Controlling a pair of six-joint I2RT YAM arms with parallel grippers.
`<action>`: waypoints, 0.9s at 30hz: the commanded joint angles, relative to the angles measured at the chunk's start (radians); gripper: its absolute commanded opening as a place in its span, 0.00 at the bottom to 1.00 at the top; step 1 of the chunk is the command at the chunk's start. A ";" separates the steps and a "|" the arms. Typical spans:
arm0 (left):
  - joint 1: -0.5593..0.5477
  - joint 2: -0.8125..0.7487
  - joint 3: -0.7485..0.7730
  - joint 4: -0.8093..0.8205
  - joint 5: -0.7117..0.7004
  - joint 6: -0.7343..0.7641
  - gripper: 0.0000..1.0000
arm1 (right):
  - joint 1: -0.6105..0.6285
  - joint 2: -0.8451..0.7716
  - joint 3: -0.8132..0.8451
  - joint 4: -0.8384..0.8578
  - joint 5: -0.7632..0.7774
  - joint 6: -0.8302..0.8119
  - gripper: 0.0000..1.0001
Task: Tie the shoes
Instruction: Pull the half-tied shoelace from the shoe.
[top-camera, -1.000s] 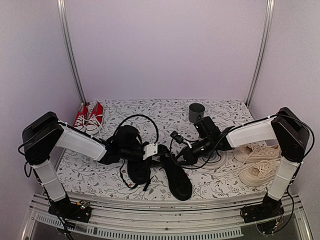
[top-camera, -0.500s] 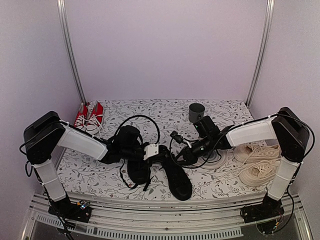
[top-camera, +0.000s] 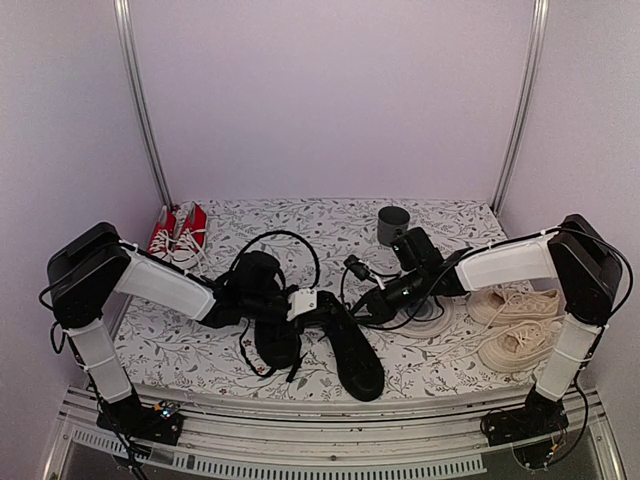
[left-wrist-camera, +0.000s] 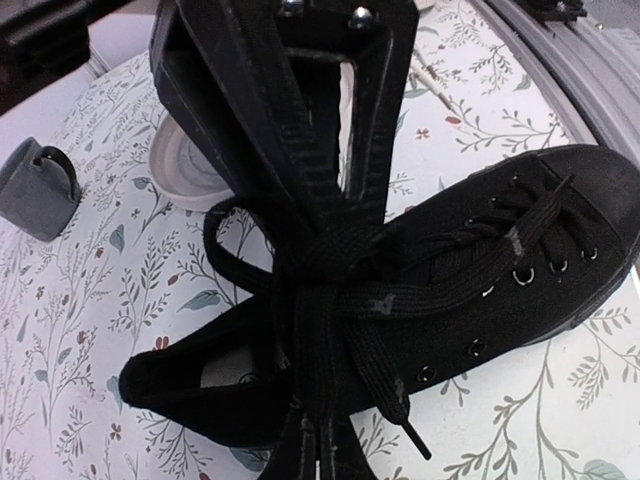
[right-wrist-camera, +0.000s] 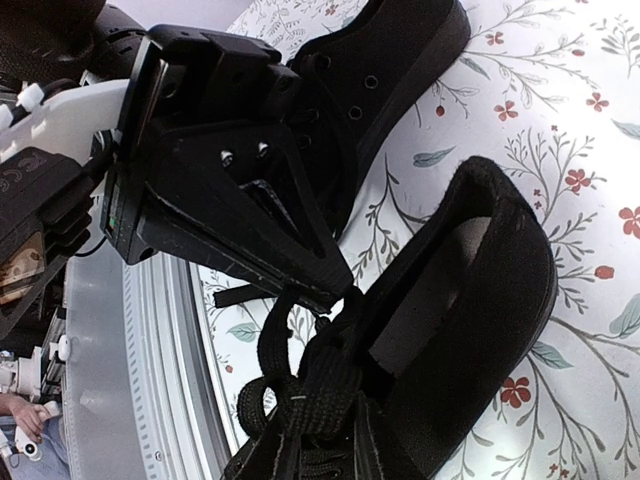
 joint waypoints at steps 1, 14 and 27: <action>0.011 -0.029 -0.007 -0.010 0.031 0.011 0.07 | 0.002 -0.040 -0.022 0.035 -0.032 0.027 0.21; 0.002 -0.039 0.038 -0.065 -0.050 0.057 0.40 | -0.004 -0.043 0.006 -0.011 -0.003 -0.022 0.31; 0.012 -0.064 0.023 -0.109 -0.086 0.068 0.37 | -0.021 -0.171 -0.055 -0.152 0.093 -0.064 0.38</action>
